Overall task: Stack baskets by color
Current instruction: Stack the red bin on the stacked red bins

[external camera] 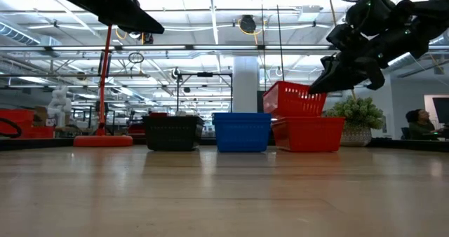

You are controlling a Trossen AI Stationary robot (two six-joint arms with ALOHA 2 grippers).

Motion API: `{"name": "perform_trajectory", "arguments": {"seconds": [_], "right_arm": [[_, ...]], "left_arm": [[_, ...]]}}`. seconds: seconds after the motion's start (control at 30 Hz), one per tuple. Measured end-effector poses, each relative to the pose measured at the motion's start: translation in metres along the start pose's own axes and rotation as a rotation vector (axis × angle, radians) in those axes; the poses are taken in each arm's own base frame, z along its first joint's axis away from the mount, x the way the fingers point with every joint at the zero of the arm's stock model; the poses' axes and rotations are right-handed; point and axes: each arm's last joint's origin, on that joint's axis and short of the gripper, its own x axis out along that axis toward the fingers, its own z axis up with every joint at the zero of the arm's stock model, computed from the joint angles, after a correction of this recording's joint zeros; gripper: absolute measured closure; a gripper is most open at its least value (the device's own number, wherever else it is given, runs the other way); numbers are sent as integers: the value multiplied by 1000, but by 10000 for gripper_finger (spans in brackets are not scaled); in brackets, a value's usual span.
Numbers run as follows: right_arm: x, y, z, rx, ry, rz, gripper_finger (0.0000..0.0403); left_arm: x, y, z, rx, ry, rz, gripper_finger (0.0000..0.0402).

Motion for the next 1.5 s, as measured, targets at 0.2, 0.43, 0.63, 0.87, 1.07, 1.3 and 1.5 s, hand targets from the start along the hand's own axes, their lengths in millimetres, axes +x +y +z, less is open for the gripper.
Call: {"name": "perform_trajectory", "arguments": {"seconds": [0.2, 0.43, 0.63, 0.87, 1.07, 1.3, 1.5], "right_arm": [[-3, 13, 7, 50, 9, -20, 396], [-8, 32, 16, -40, 3, -46, 396], [-16, 39, 21, -31, 16, -51, 396], [-27, 46, 35, 31, 88, 40, 396], [-25, 47, 32, 42, 94, 44, 396], [-20, 44, 23, 49, 124, 18, 396], [-16, 42, 18, 56, 142, -3, 396]], "left_arm": [[0, 0, 0, 11, 0, 0, 309], [0, 0, 0, 11, 0, 0, 309], [0, 0, 0, 10, 0, 0, 309], [0, 0, 0, 8, 0, 0, 309], [0, 0, 0, 8, 0, 0, 309], [0, 0, 0, 10, -2, 1, 309], [0, 0, 1, 14, -6, 2, 309]]}}
